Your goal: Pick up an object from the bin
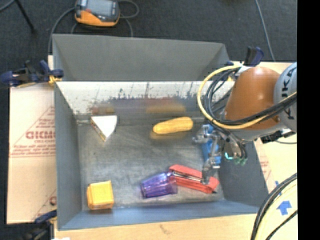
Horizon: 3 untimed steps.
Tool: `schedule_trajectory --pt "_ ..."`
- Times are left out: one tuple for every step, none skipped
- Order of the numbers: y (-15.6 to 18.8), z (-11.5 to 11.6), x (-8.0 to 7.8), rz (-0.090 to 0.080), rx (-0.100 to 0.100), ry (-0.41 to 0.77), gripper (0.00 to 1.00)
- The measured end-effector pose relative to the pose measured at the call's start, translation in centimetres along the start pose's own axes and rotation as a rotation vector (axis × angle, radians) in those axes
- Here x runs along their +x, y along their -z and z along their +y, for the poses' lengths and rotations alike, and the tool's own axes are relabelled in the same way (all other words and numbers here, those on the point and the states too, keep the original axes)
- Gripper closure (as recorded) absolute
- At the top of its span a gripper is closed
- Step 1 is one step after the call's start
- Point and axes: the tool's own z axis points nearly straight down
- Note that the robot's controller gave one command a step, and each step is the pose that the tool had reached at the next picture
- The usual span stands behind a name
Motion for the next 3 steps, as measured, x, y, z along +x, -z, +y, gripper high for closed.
schedule_trajectory --pt "0.4 0.0 -0.2 -0.008 0.001 0.002 0.0" --pt "-7.7 0.9 -1.3 -0.035 0.011 0.236 1.0" --pt "-7.7 0.9 -1.3 -0.035 0.011 0.237 1.0"
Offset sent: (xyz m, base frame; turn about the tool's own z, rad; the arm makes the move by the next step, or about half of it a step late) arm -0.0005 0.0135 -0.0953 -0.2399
